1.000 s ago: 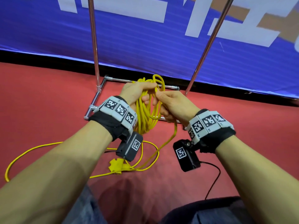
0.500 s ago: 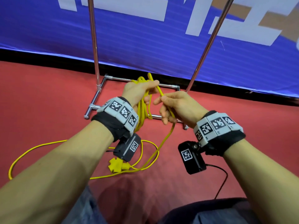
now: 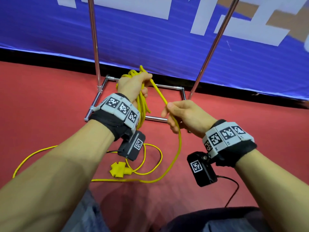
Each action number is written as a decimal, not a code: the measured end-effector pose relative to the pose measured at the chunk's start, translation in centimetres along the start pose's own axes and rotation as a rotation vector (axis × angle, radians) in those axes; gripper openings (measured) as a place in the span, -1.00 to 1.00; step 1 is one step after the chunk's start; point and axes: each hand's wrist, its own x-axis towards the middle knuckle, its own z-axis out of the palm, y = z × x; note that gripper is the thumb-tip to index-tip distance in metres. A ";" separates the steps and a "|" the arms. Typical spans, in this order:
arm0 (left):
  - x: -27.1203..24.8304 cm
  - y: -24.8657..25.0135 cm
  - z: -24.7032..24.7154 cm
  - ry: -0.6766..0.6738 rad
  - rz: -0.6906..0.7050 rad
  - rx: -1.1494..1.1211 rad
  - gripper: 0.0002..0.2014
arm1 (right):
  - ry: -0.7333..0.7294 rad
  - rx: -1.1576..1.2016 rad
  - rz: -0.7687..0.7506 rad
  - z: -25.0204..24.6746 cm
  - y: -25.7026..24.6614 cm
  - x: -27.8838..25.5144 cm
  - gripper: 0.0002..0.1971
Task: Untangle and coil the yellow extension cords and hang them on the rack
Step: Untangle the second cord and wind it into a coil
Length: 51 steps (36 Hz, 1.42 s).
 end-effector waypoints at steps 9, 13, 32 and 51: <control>-1.9 -1.7 0.9 -0.153 -0.034 0.103 -0.77 | 0.095 -0.100 -0.111 1.0 -1.4 1.9 -0.61; -2.0 -1.8 1.1 -0.123 -0.080 0.095 -0.87 | 0.093 -0.099 -0.049 1.4 -1.0 1.8 -0.60; 0.1 0.0 -1.0 -0.084 -0.011 0.044 -0.77 | -0.076 -0.019 -0.037 1.8 -1.1 1.4 -0.65; 0.8 4.2 -3.7 -0.137 0.037 -0.351 -0.76 | 0.261 -0.368 0.289 -2.6 3.4 1.6 -0.78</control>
